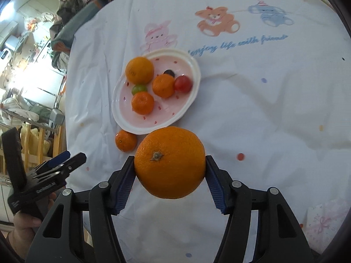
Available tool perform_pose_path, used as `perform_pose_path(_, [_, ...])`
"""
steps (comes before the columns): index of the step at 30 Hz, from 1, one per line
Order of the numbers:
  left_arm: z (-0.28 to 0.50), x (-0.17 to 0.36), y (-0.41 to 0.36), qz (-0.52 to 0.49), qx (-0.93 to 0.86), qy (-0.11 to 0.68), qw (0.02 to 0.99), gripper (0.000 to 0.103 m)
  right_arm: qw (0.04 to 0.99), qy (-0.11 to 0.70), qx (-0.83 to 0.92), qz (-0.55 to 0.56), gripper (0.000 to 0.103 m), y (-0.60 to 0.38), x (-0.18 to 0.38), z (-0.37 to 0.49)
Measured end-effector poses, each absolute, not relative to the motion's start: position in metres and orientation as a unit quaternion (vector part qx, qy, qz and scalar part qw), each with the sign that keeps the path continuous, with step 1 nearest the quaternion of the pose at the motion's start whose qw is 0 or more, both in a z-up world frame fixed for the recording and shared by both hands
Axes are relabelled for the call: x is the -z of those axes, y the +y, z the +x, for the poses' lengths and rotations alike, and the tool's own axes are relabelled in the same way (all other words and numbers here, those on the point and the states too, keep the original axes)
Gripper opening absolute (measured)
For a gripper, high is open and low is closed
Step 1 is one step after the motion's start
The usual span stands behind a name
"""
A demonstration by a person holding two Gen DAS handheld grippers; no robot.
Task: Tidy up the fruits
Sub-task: 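Grasp the large orange with the right gripper while the left gripper grasps a mandarin, then lower the large orange and mandarin into the pink bowl and open both grippers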
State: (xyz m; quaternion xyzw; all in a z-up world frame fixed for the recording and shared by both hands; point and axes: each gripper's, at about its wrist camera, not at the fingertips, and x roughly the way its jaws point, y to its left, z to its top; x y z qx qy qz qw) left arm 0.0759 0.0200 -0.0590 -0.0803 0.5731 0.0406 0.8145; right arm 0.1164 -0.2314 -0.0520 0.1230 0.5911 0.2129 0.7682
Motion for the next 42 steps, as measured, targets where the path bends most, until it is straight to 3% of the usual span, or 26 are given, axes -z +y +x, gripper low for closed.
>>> perform_pose_path(14, [0.103, 0.079, -0.024, -0.009, 0.011, 0.598, 0.801, 0.079, 0.769, 0.580, -0.196, 0.184, 0.064, -0.247, 0.058, 0.126])
perform_pose_path(26, [0.134, 0.122, -0.044, 0.035, 0.009, 0.631, 0.775, 0.059, 0.763, 0.587, -0.191, 0.191, 0.064, -0.251, 0.063, 0.133])
perform_pose_path(30, [0.133, 0.120, -0.048, 0.031, 0.030, 0.632, 0.774, 0.039, 0.762, 0.590, -0.192, 0.187, 0.064, -0.248, 0.065, 0.135])
perform_pose_path(42, [0.116, 0.093, -0.033, 0.006, 0.024, 0.614, 0.789, 0.038, 0.765, 0.589, -0.189, 0.177, 0.064, -0.246, 0.064, 0.134])
